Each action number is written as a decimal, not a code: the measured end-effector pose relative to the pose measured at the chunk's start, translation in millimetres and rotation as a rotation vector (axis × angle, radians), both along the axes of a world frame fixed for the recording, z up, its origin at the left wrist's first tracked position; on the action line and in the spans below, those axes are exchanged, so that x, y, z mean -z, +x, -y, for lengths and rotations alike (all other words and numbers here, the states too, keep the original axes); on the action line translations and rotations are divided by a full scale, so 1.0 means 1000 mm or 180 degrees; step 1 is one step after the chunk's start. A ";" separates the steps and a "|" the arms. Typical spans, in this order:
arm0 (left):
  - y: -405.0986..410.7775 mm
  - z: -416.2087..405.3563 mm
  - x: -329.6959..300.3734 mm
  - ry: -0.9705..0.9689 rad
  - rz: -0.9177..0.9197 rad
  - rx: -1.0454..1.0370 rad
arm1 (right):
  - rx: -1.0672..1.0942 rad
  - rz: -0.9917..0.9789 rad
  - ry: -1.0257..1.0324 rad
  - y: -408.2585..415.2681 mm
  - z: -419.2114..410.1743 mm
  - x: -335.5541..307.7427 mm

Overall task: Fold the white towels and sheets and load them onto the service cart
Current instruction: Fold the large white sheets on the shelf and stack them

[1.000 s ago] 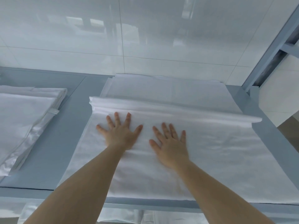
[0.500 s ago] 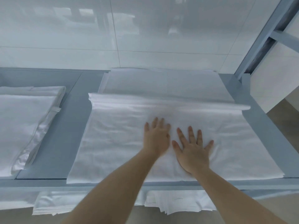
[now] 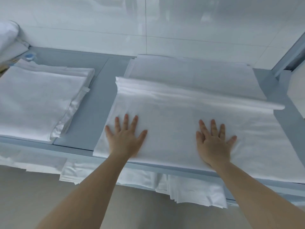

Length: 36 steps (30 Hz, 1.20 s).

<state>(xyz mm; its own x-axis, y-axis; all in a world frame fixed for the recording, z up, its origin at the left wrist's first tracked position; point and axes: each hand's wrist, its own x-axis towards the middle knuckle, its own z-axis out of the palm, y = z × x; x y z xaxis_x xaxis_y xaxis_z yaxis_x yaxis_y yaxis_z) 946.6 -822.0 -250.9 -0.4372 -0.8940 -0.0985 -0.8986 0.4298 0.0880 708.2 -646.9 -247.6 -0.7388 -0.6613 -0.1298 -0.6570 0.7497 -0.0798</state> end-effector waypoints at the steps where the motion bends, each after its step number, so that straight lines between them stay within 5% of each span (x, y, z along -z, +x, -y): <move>1: 0.012 0.002 0.000 -0.0016 0.0012 -0.0031 | -0.0002 0.0013 0.0006 0.000 0.000 0.000; 8: 0.004 -0.026 -0.009 0.0244 -0.0313 -0.0427 | 0.0085 0.0328 0.0304 0.001 0.006 -0.012; 11: -0.040 -0.075 -0.009 0.0194 -0.0464 0.0250 | -0.0029 0.0653 0.0183 0.022 0.017 -0.020; 15: -0.072 -0.114 -0.002 0.0125 -0.0227 0.0610 | -0.0781 0.0176 0.0125 0.050 -0.006 -0.006; 24: -0.071 -0.115 0.001 -0.0073 -0.0056 0.0641 | 0.0344 -0.0093 0.0358 -0.072 -0.130 -0.003; 29: -0.056 -0.117 -0.001 -0.0189 0.0131 0.1399 | 0.0602 0.0218 0.0397 -0.062 -0.136 -0.011; 36: -0.040 -0.117 0.001 -0.0416 0.0317 0.2037 | -0.1781 -0.0045 -0.0073 0.055 -0.088 -0.008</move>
<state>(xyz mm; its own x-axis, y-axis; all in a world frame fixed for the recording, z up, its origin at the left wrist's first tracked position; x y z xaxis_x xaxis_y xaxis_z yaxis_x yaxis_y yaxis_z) 907.0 -704.5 -251.9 -0.8806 -0.4680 -0.0743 -0.4634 0.8832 -0.0714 762.8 -559.2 -240.0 -0.2761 -0.9556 -0.1033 -0.9553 0.2846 -0.0802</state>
